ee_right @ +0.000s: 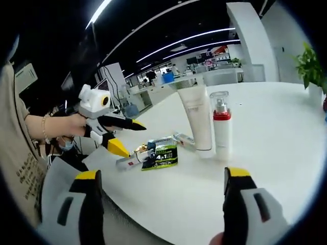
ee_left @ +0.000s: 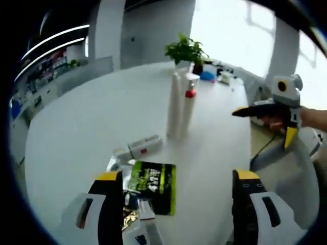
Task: Arrange the skincare products in the storage area until every visible bottle or jar stands upright without overlapping.
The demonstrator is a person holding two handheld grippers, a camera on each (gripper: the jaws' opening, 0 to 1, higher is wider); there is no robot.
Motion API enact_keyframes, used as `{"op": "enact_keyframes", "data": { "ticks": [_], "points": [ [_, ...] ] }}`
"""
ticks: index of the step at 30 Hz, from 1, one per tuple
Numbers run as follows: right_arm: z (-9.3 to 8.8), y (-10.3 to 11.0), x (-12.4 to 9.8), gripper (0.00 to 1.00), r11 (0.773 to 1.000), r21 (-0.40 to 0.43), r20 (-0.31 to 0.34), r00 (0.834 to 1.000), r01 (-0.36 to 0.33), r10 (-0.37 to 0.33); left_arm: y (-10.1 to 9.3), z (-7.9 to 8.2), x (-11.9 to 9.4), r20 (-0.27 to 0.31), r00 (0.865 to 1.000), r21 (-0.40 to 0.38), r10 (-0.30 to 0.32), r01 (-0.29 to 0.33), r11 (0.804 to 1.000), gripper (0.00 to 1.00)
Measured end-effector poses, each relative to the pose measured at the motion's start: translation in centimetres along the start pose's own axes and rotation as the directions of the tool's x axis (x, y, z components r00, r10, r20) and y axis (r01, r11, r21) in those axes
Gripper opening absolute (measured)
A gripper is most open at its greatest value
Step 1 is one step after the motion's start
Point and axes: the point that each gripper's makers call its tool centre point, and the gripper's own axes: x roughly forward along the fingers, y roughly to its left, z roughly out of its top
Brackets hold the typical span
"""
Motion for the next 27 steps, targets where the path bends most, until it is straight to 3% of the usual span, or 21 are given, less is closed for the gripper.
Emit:
{"op": "enact_keyframes", "data": {
  "ticks": [6,13,19,27],
  "points": [
    [0.1,1.3,0.1,0.99,1.000,-0.002,0.006,0.999,-0.031,0.031,-0.2,-1.2,-3.3,0.037,0.998,-0.055,0.055,-0.053,0.997,0.91],
    [-0.3,2.3,0.2,0.99,0.999,-0.026,-0.017,0.999,-0.046,0.046,0.4,-3.5,-7.2,0.078,0.984,-0.184,0.160,-0.144,0.972,0.96],
    [-0.1,2.8,0.2,0.99,0.998,-0.032,-0.014,0.998,-0.053,0.053,0.1,-4.7,-9.8,0.119,0.967,-0.232,0.227,-0.195,0.953,0.96],
    [-0.3,3.7,0.2,0.99,0.996,-0.062,-0.030,0.997,-0.068,0.066,-0.5,-6.4,-12.4,0.118,0.949,-0.264,0.293,-0.255,0.930,0.97]
  ]
}}
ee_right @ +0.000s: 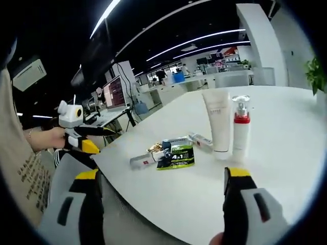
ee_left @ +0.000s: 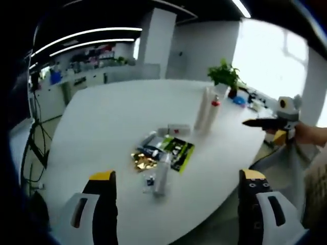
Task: Arrange the skincare products in the storage area until every visible bottle or jar stands upright without overlapping.
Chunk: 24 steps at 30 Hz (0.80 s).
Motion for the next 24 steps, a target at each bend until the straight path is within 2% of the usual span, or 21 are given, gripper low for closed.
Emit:
{"op": "enact_keyframes", "data": {
  "ticks": [8,15,20,24],
  "points": [
    [0.2,0.5,0.0,0.99,1.000,-0.014,0.003,1.000,-0.005,0.005,0.6,-1.0,-2.1,0.016,0.998,-0.027,0.057,-0.057,0.998,0.97],
    [0.0,1.6,0.0,0.99,0.999,-0.038,-0.016,1.000,-0.017,0.017,1.3,-2.3,-3.5,-0.002,0.995,-0.013,0.101,-0.101,0.995,0.97],
    [0.3,2.3,-0.2,0.99,0.999,-0.040,-0.005,1.000,-0.024,0.024,1.4,-1.6,-4.1,0.030,0.993,-0.023,0.117,-0.116,0.993,0.97],
    [0.2,2.7,-0.3,0.99,0.999,-0.042,-0.004,1.000,-0.027,0.027,1.2,-1.7,-4.0,0.027,0.993,-0.021,0.118,-0.117,0.993,0.97]
  ]
}}
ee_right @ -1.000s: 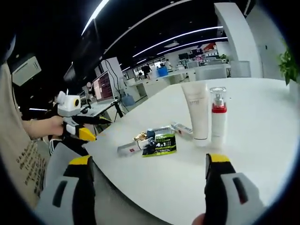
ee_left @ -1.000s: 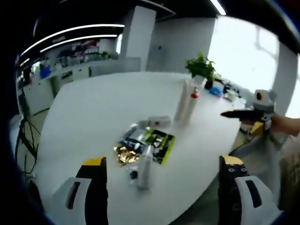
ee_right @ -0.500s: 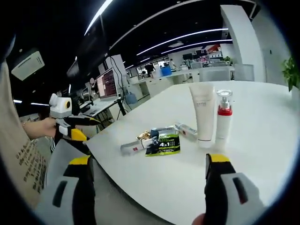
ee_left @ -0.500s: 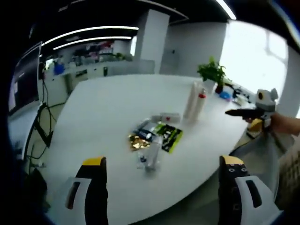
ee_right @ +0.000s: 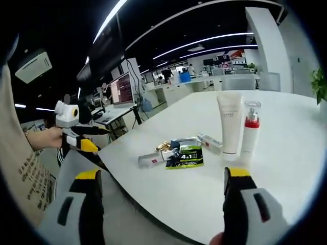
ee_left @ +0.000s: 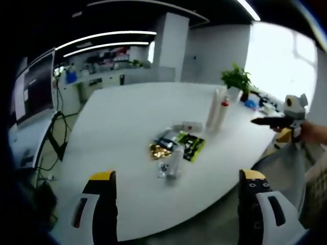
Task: Arrange the skincare products in the storage area until every visible bottle or jar stands upright without overlapping.
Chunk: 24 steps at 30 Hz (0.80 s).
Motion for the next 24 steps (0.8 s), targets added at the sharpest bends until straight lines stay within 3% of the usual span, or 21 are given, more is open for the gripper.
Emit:
{"op": "enact_keyframes", "data": {
  "ticks": [3,6,8,20,24],
  "points": [
    [-0.4,0.1,0.1,0.99,1.000,0.003,-0.007,1.000,0.000,0.000,-0.1,0.0,0.0,0.001,1.000,0.007,0.004,-0.004,1.000,0.95],
    [-1.6,0.2,0.4,0.98,0.998,-0.066,-0.062,0.998,-0.011,0.007,-0.3,-0.3,0.3,-0.018,1.000,0.010,0.005,-0.004,1.000,0.94],
    [-1.7,0.3,0.4,0.98,0.998,-0.069,-0.066,0.998,-0.016,0.011,-0.3,-0.4,0.4,-0.029,1.000,0.013,0.001,0.000,1.000,0.93],
    [-1.5,-0.2,0.4,0.98,0.998,-0.058,-0.043,0.999,-0.007,0.004,-1.7,-1.3,2.4,-0.122,0.992,0.027,-0.043,0.047,0.999,0.87],
    [-1.3,-0.4,0.3,0.97,0.999,-0.047,-0.029,1.000,0.001,-0.002,-1.7,-1.6,3.7,-0.168,0.985,0.057,-0.022,0.032,0.998,0.85]
  ]
}}
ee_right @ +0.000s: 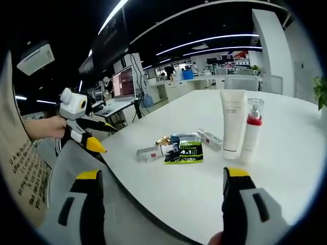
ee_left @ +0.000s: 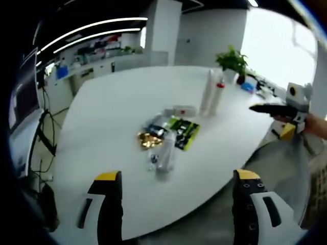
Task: Arrange the skincare products in the storage area until every visible bottle or jar stands upright without overlapping.
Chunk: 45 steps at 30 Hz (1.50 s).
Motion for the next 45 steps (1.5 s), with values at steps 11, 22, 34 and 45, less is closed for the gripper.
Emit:
{"op": "enact_keyframes", "data": {
  "ticks": [11,22,34,45],
  "points": [
    [0.2,0.2,0.0,0.96,1.000,-0.014,0.005,1.000,-0.013,0.013,0.0,0.2,3.0,-0.095,0.995,0.064,-0.015,0.021,0.998,0.66],
    [0.0,0.2,0.0,0.96,1.000,-0.013,-0.002,1.000,-0.023,0.023,0.8,0.2,6.0,-0.178,0.984,0.097,-0.021,0.039,0.995,0.60],
    [-0.2,0.0,0.2,0.95,1.000,0.002,-0.022,0.999,-0.023,0.023,1.4,0.3,9.8,-0.286,0.958,0.168,-0.023,0.074,0.983,0.43],
    [-0.3,-0.4,0.2,0.95,1.000,0.022,-0.031,0.999,-0.008,0.009,1.7,-0.3,11.8,-0.385,0.922,0.225,-0.024,0.120,0.967,0.37]
  ]
}}
